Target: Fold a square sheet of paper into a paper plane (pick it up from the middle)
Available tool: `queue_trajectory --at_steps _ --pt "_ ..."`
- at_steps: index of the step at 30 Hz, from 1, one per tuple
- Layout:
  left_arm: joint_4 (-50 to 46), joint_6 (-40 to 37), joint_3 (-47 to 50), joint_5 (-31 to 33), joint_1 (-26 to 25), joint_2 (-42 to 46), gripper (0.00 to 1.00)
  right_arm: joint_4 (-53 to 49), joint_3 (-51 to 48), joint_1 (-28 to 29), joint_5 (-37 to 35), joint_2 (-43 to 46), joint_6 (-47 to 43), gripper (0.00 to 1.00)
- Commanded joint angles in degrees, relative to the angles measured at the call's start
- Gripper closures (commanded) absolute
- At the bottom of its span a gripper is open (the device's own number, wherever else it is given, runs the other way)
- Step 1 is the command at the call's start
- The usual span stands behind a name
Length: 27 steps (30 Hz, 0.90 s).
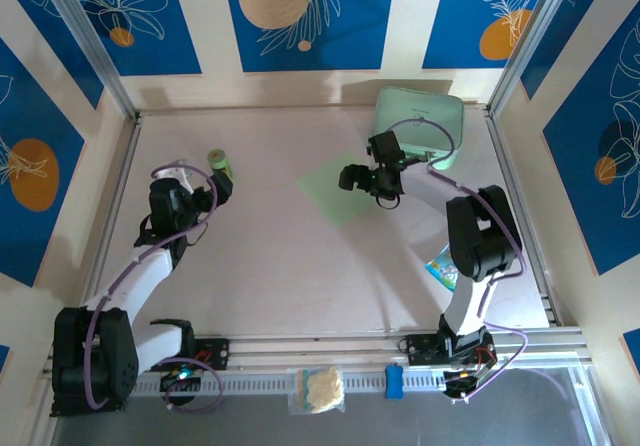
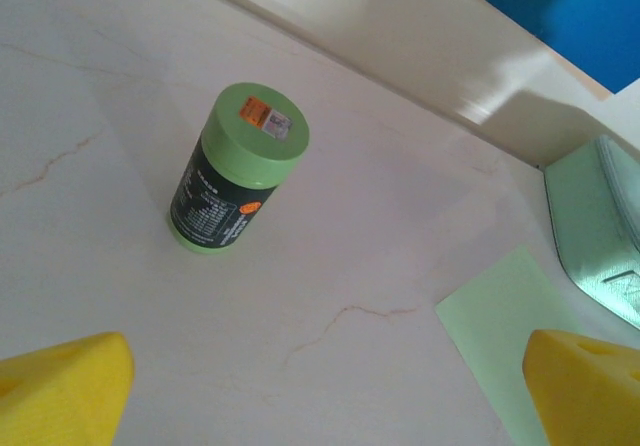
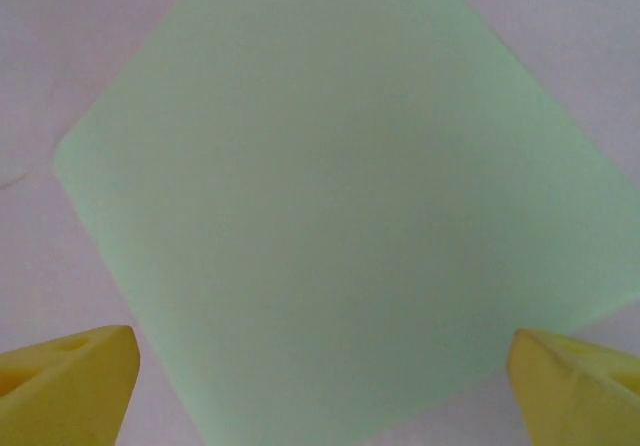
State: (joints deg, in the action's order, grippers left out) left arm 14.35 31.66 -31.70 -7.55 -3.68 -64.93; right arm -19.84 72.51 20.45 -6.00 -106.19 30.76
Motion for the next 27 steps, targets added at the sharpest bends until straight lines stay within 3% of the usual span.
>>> queue_trajectory --at_steps 1,11,20,27 --pt "-0.8 0.9 -2.1 -2.5 -0.5 -0.9 0.01 -2.8 5.7 -0.1 0.0 -4.1 1.6 0.05" --pt "-2.5 1.8 -3.4 -4.3 -0.6 -2.5 0.01 -12.3 20.0 2.1 -6.0 -16.8 6.0 0.06" --pt "-2.7 2.8 -4.2 -5.1 -0.6 -3.4 0.01 -21.0 16.3 7.1 -12.2 -15.7 15.0 0.08" --pt "-5.6 4.4 -5.7 -6.1 -0.6 -5.1 0.0 -22.0 7.3 15.5 -11.4 -10.1 34.7 0.08"
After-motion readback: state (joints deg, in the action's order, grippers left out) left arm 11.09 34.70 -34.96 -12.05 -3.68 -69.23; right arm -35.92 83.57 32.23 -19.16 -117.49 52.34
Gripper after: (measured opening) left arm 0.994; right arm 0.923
